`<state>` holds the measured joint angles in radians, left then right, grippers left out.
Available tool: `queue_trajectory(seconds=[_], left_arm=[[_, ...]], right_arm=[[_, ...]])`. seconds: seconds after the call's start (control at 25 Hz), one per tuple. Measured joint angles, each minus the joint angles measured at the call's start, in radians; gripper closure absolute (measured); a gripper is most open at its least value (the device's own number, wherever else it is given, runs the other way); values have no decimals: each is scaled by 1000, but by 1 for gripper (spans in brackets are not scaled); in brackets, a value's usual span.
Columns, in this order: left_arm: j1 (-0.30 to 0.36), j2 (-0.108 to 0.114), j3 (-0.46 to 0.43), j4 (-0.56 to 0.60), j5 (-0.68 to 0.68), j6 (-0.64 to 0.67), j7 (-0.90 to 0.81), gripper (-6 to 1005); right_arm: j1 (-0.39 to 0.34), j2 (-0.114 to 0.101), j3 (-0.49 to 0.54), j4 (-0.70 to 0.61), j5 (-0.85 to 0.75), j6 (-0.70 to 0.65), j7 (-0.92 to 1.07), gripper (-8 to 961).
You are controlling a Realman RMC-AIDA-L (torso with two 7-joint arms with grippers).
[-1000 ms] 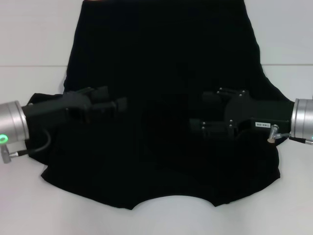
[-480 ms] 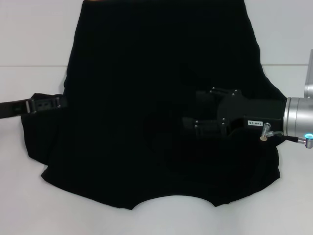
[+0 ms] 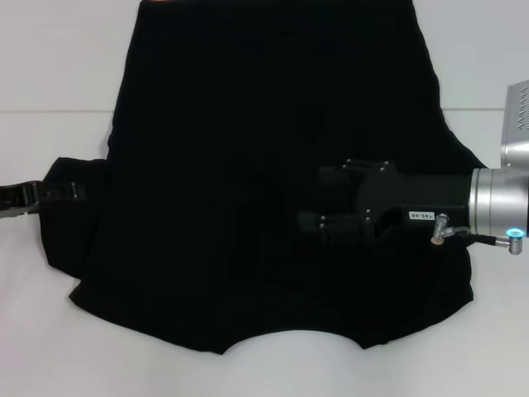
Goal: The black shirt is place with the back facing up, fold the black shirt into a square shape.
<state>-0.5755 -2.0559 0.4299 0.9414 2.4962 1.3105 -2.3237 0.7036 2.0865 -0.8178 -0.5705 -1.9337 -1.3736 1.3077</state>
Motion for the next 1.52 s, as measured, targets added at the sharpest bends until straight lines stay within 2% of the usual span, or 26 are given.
queue_trajectory(seconds=[0.36,1.08,1.52], left_arm=[[2,0,-4,-9,35,-72,-52,65],[-20,2,17,-101,72,-183,-60,92],[-27,3,45,-117,96,-197,-59,110]], right_arm=[[15,0,-9,-1,0,-1,1,56],[21,2,-8,-4,6,16,1,55],[20,0,-8,-6,6,33,1,56]])
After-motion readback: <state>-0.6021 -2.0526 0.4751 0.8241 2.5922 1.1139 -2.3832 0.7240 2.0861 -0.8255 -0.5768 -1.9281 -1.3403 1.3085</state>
